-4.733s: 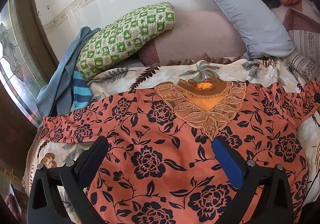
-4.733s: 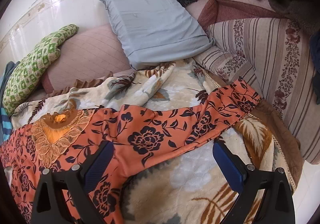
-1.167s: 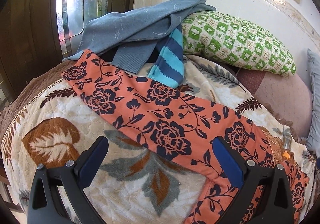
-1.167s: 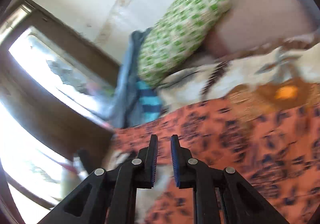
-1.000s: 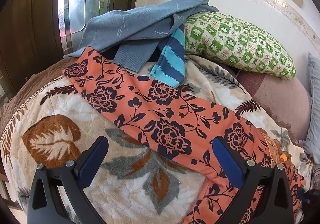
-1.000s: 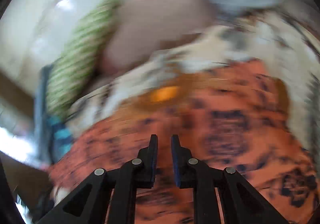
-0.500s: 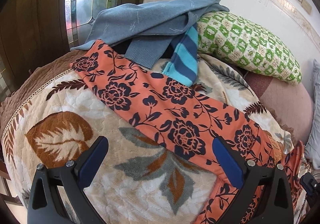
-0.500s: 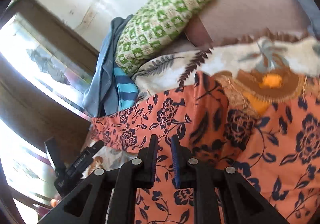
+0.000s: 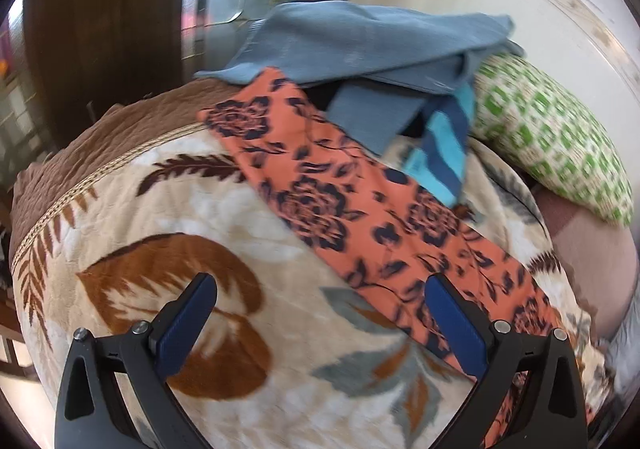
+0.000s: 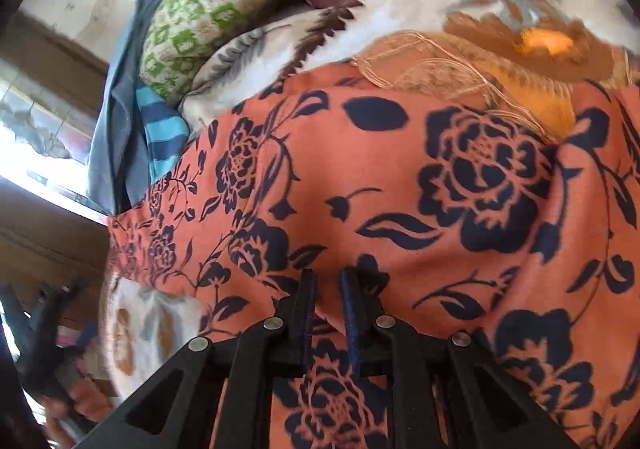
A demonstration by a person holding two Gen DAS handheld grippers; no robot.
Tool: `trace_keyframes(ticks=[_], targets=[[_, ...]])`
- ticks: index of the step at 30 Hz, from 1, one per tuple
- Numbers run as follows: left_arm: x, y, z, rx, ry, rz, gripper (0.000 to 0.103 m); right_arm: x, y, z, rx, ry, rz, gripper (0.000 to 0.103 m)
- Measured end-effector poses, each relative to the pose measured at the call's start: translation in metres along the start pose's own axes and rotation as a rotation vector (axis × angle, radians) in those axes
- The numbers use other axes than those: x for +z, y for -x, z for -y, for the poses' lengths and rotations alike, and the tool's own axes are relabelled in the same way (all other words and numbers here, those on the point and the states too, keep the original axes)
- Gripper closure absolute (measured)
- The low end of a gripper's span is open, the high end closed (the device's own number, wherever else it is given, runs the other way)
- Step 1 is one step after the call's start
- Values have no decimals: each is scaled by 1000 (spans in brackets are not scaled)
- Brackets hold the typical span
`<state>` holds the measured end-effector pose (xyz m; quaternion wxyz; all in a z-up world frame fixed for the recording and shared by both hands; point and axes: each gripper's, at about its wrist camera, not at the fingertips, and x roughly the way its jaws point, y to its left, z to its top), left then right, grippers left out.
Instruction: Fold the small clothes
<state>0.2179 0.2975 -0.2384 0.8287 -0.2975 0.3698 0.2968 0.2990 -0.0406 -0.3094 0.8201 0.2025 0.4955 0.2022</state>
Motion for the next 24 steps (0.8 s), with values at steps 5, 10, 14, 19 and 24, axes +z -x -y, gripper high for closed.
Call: trace_keyframes(ticks=[5, 10, 14, 19, 24], targets=[[20, -14, -35, 1, 149, -42, 0, -17, 3, 11, 59, 45, 144, 85], [22, -30, -51, -112, 301, -108, 0, -19, 6, 14, 68, 39, 161, 85], [27, -45, -48, -222, 333, -134, 0, -19, 5, 15, 89, 26, 166, 85], [37, -72, -59, -374, 452, -170, 2, -18, 5, 23, 135, -8, 165, 85], [46, -82, -73, -440, 510, -190, 12, -19, 6, 24, 144, -14, 167, 85]])
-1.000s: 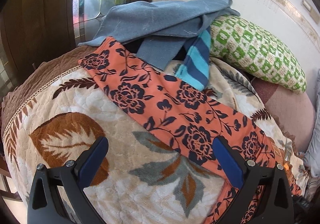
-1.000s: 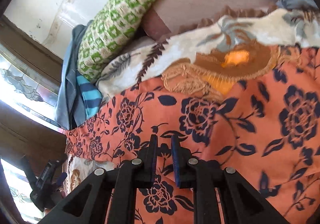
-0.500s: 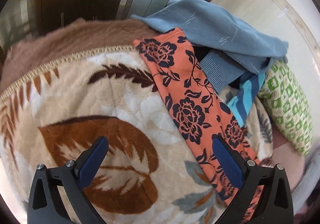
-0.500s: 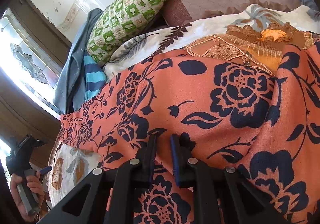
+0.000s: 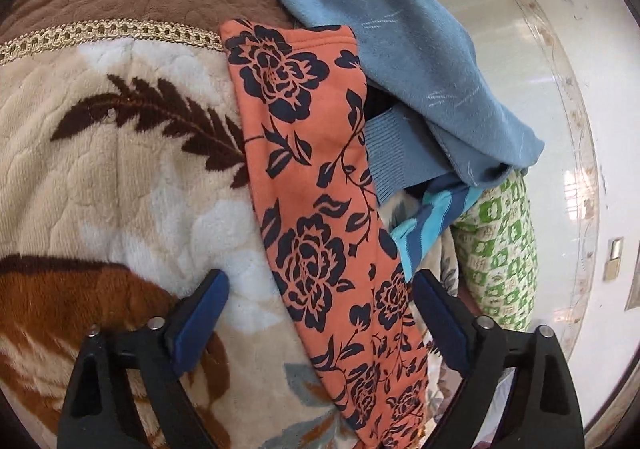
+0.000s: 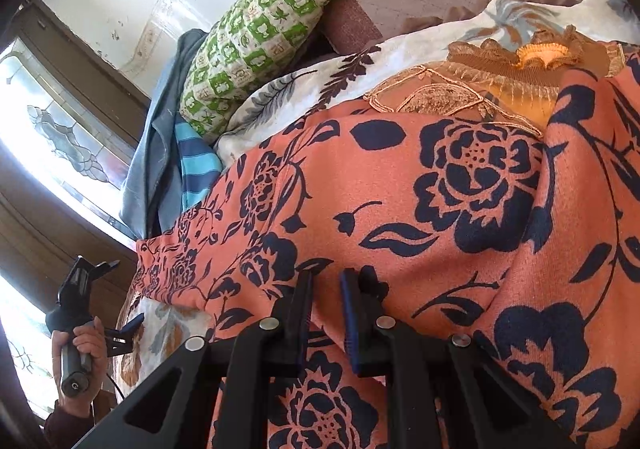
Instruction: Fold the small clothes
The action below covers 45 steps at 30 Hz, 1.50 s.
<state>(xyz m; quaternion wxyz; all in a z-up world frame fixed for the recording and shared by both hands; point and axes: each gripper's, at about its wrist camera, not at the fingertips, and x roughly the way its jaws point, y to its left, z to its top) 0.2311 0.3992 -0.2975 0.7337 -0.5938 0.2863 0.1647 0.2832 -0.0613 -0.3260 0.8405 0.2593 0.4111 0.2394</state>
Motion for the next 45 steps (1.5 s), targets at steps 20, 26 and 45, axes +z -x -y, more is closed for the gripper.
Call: trace_keyframes(ticks=[20, 26, 45], targets=[[42, -42, 5, 39, -89, 32, 94, -1, -2, 2, 14, -26, 18, 85], [25, -30, 44, 86, -289, 111, 98, 5, 11, 4, 49, -75, -3, 85], [-300, 27, 227, -200, -1114, -5, 98, 45, 241, 127, -80, -267, 353, 84]])
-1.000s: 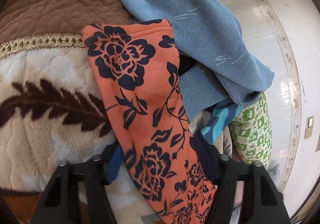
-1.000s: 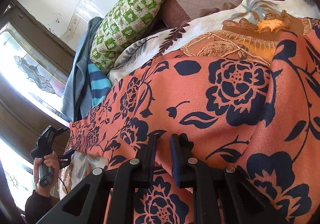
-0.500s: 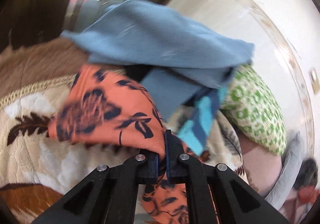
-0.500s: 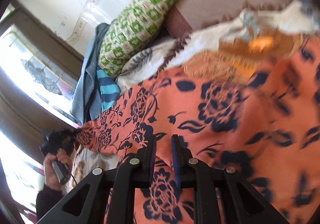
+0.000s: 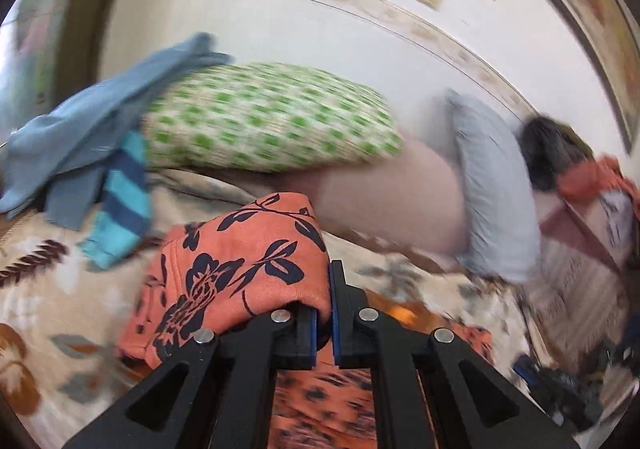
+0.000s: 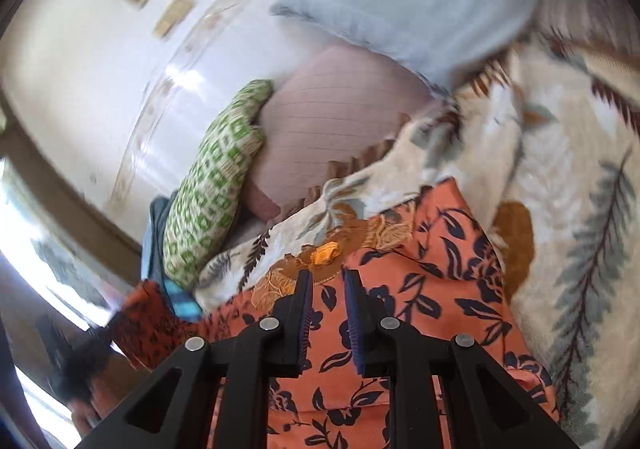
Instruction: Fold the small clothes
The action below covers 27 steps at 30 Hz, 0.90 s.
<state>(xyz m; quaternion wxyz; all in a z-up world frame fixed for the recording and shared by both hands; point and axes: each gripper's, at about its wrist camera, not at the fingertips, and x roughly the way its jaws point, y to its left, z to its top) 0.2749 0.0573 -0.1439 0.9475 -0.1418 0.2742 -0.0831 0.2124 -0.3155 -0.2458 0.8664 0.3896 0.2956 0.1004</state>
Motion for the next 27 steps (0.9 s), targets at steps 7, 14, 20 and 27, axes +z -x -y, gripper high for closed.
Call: trace_keyframes(ticks=[7, 14, 20, 27], targets=[[-106, -76, 170, -48, -343, -313, 93, 39, 15, 36, -9, -81, 50, 84], [-100, -39, 119, 64, -338, -255, 34, 51, 16, 58, 3, -113, -24, 84], [-70, 18, 21, 109, -67, -54, 22, 33, 1, 36, 54, -80, -80, 84], [-91, -26, -50, 248, 66, -117, 22, -15, -29, -29, 119, 143, -237, 84]])
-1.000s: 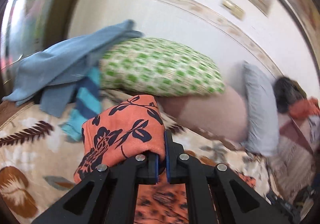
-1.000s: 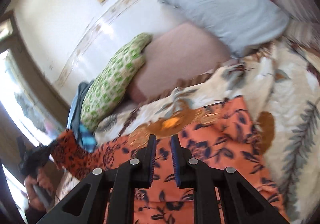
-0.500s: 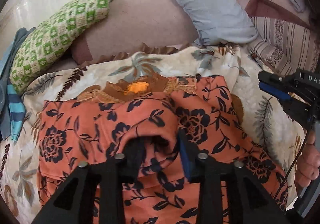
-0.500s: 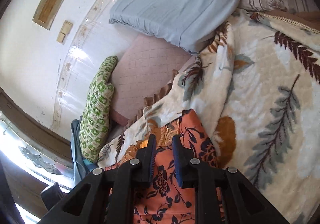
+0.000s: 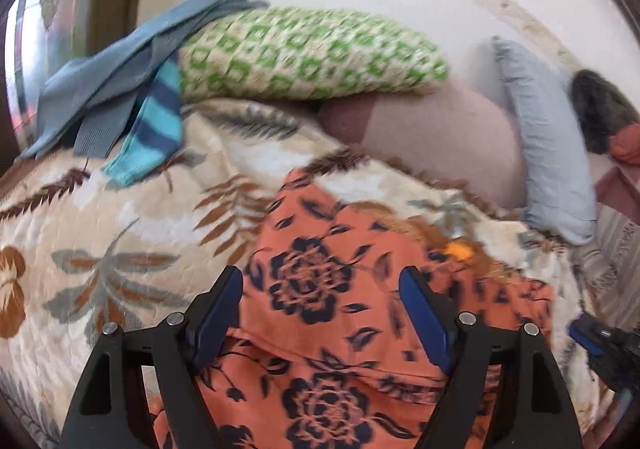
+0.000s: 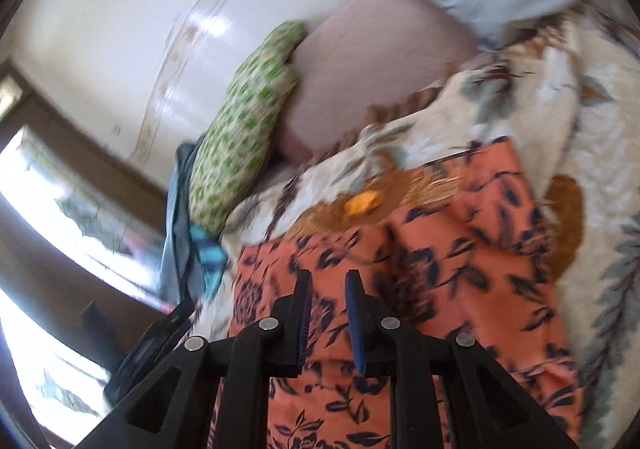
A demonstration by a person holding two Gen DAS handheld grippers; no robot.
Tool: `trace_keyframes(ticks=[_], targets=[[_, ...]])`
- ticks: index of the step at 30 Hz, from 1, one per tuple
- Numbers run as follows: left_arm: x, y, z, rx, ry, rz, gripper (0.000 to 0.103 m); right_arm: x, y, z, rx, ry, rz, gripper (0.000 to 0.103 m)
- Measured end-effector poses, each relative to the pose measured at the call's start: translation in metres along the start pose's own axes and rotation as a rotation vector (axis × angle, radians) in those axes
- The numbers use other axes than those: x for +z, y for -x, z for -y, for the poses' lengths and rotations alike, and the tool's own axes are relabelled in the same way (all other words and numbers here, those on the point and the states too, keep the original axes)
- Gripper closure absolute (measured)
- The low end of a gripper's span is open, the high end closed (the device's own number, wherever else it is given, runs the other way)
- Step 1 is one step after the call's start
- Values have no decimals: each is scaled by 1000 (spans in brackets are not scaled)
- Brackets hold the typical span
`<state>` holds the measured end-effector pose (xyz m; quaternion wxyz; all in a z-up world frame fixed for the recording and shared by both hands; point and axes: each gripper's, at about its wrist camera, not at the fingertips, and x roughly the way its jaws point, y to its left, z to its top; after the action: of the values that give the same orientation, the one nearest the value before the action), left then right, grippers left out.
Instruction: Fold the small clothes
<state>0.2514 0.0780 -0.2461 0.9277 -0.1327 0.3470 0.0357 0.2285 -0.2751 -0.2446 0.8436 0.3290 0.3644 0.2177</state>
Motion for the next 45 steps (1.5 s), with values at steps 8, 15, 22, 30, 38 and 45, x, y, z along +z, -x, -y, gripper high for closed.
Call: trace_keyframes(ticks=[8, 15, 22, 30, 38, 45], targets=[[4, -37, -5, 81, -19, -55, 22, -54, -93, -79, 115, 190, -184, 84], [-6, -79, -38, 167, 21, -225, 24, -59, -136, -29, -37, -24, -169, 86], [-10, -72, -27, 214, -44, -225, 24, -13, -9, 35, -475, -252, 357, 83], [-13, -66, -5, 247, -142, -189, 24, -9, -6, -11, -179, -30, 310, 83], [-17, -71, 0, 251, -166, -199, 24, -71, -126, -58, -78, 134, -141, 83], [-16, -72, -6, 236, -152, -216, 23, -24, -70, 10, -430, -52, 137, 88]])
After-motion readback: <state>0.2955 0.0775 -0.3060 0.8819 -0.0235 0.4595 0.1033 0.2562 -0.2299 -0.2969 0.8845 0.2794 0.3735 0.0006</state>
